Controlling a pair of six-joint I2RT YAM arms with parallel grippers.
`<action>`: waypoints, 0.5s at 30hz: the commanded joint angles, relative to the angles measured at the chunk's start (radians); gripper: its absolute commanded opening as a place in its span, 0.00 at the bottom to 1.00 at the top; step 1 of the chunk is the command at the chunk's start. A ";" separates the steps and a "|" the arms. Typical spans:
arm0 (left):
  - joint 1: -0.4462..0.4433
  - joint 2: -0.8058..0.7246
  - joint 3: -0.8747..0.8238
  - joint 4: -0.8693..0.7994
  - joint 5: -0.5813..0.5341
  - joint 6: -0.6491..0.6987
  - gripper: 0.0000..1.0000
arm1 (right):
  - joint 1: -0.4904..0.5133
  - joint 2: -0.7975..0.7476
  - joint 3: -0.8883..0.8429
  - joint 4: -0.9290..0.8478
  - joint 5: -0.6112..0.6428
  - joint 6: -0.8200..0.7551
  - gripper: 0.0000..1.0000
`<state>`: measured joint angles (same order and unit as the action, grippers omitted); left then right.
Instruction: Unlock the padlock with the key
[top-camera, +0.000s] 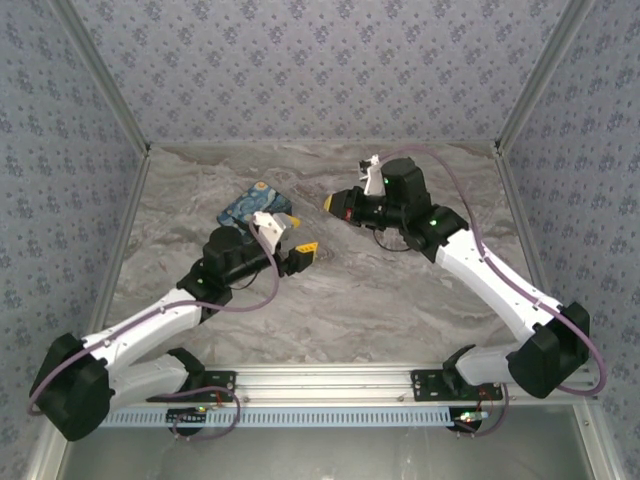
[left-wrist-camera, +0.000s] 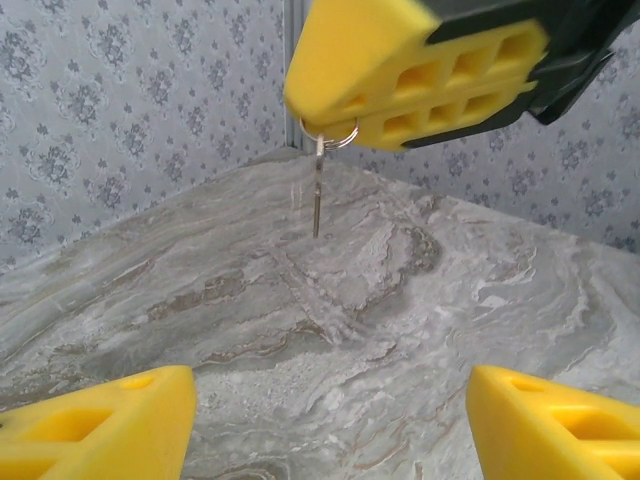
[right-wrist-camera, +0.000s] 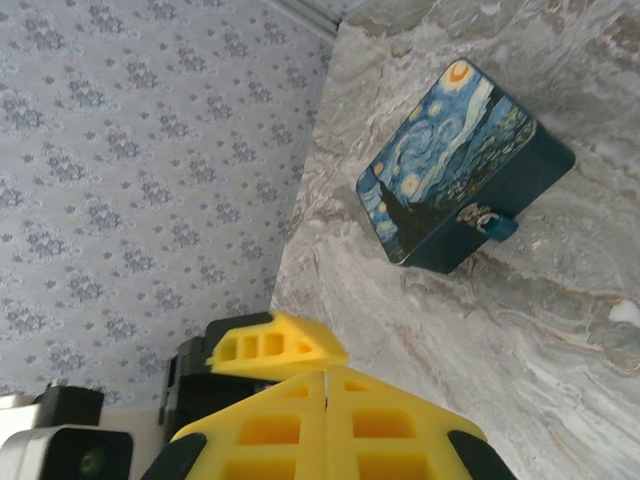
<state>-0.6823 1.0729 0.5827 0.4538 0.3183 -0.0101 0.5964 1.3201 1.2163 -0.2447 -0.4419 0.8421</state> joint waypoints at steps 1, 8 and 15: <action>-0.008 0.015 0.020 0.096 0.007 0.031 0.70 | 0.012 -0.031 0.016 -0.028 -0.023 0.008 0.00; -0.009 0.027 0.003 0.188 0.035 -0.059 0.70 | 0.014 -0.068 -0.012 -0.022 -0.020 0.007 0.00; -0.007 0.046 0.011 0.250 0.032 -0.336 0.69 | 0.009 -0.094 -0.071 0.057 -0.021 0.054 0.00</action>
<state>-0.6830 1.1042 0.5819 0.6357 0.3412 -0.1780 0.6067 1.2465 1.1671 -0.2287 -0.4465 0.8623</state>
